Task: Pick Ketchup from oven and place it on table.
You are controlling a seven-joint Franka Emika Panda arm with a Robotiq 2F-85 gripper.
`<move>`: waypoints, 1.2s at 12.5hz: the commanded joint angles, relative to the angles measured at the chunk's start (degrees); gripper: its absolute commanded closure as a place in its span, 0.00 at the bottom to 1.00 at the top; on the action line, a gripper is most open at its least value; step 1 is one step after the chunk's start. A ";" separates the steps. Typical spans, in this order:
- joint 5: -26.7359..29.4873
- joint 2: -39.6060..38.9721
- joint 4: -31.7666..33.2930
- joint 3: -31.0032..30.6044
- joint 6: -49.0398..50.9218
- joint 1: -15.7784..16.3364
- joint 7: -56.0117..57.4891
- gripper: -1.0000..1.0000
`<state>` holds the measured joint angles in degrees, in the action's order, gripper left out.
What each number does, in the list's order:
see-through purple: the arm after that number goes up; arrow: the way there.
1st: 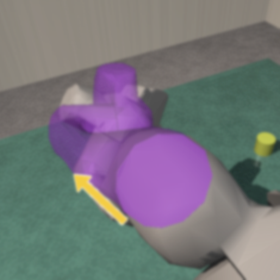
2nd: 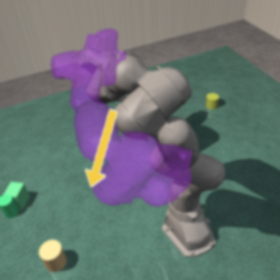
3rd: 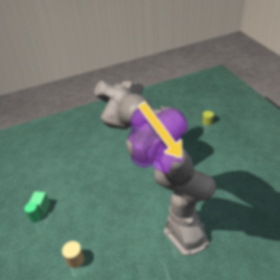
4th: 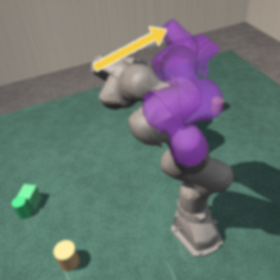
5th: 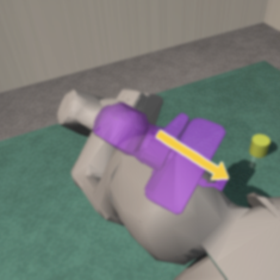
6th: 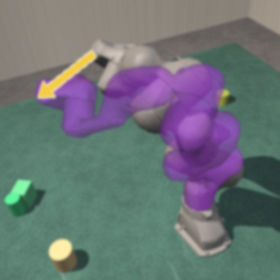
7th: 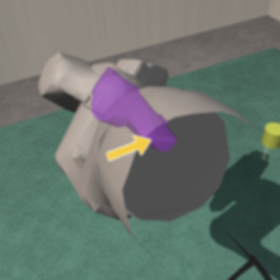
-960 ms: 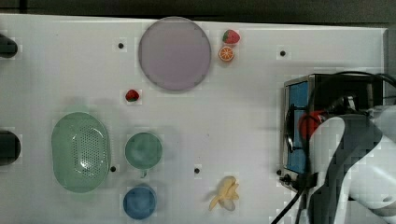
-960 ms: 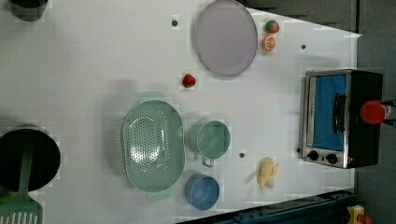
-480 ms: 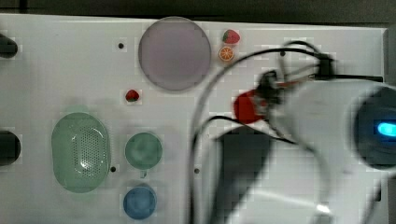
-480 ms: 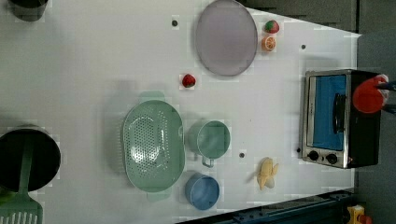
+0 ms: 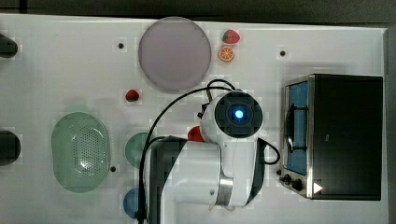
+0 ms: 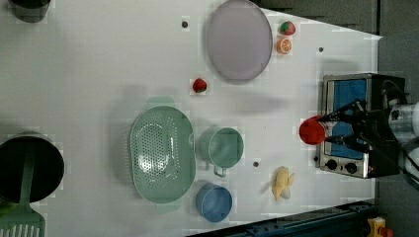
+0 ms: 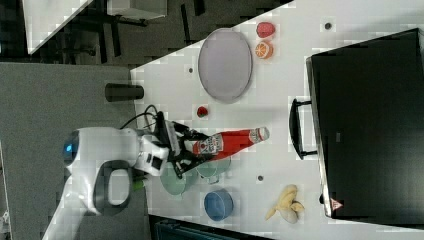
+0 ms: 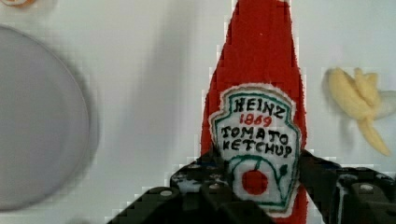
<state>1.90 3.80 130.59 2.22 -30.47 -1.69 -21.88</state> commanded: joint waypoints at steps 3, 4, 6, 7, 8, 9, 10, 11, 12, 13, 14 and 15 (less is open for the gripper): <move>-1.60 -13.14 2.85 -1.24 -15.98 -0.89 -5.46 0.50; -1.60 -15.47 2.85 -1.16 -18.58 -0.89 -5.45 0.50; -1.59 -19.68 3.25 -1.26 -23.40 -0.86 -5.47 0.50; -1.56 -19.96 3.35 -1.28 -24.65 -0.85 -5.46 0.50; -1.56 -19.90 3.30 -1.29 -25.49 -0.84 -5.47 0.50; -1.56 -19.86 3.33 -1.34 -25.54 -0.83 -5.46 0.50; -1.56 -19.70 3.19 -1.37 -25.53 -0.83 -5.46 0.50; -1.56 -19.59 3.25 -1.37 -25.51 -0.82 -5.46 0.49; -1.56 -19.55 3.34 -1.41 -25.51 -0.82 -5.46 0.37; -1.56 -19.40 3.29 -1.40 -25.58 -0.82 -5.47 0.26; -1.56 -18.50 2.89 -1.59 -25.77 -0.78 -5.45 0.11; -1.56 -16.35 2.02 -1.70 -24.48 -0.72 -5.47 0.00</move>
<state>-1.09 -16.20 135.07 1.91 -55.00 -1.54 -26.06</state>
